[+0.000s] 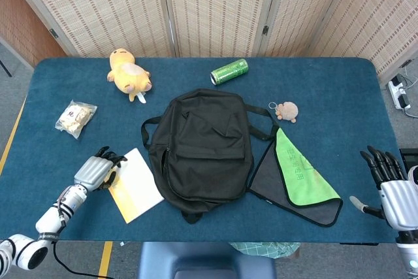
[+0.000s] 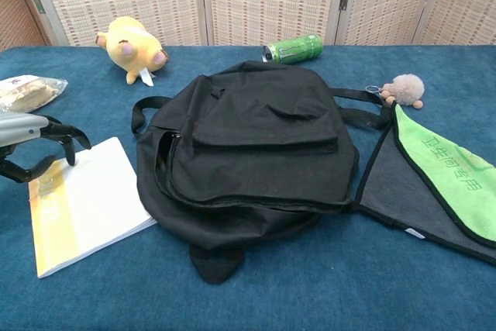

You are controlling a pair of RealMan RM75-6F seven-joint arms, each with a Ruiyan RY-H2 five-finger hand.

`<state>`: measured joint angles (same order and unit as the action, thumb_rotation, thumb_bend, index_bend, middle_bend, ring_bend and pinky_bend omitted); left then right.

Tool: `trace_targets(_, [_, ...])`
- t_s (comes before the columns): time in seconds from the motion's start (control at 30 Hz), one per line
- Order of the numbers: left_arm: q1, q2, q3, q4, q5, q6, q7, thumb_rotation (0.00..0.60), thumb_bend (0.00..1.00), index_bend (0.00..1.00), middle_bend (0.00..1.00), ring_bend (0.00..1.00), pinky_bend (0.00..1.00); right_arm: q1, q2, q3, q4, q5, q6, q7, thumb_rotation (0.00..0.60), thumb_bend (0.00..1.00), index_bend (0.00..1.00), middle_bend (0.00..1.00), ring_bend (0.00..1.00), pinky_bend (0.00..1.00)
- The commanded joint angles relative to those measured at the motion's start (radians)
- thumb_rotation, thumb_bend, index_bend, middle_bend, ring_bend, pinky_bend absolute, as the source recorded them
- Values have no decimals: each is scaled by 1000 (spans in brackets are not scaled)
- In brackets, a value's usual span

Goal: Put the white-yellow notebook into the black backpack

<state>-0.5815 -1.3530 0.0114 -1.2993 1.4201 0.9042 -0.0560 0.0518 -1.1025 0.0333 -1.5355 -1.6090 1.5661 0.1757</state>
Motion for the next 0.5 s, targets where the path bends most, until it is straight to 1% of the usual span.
trace_targets(0.03, [50, 17, 13, -1, 44, 111, -13, 600, 653, 240, 390, 199, 49, -3, 3, 0, -4, -1, 5, -2, 600, 166, 7, 55, 34, 0])
trace_targets(0.13, [94, 21, 37, 31, 108, 215, -36, 600, 474, 232, 368, 203, 49, -3, 3, -1, -8, -4, 6, -5, 600, 165, 7, 55, 33, 0])
trace_targets(0.2, [115, 18, 52, 62, 143, 265, -43, 600, 322, 226, 347, 201, 53, -1, 1, -2, -9, -7, 3, -7, 600, 165, 6, 54, 33, 0])
trace_targets(0.3, [148, -5, 73, 127, 191, 339, -65, 600, 171, 226, 339, 203, 60, 5, -3, -3, -12, -13, -3, -13, 600, 166, 6, 55, 34, 0])
trace_targets(0.37, [159, -26, 79, 165, 208, 365, -93, 600, 125, 234, 338, 208, 66, 8, -5, -3, -15, -15, -6, -17, 600, 166, 5, 54, 34, 0])
trace_targets(0.5, [169, -78, 101, 250, 253, 400, -172, 600, 125, 243, 338, 219, 75, 12, -6, -4, -24, -20, -10, -28, 600, 165, 5, 56, 34, 0])
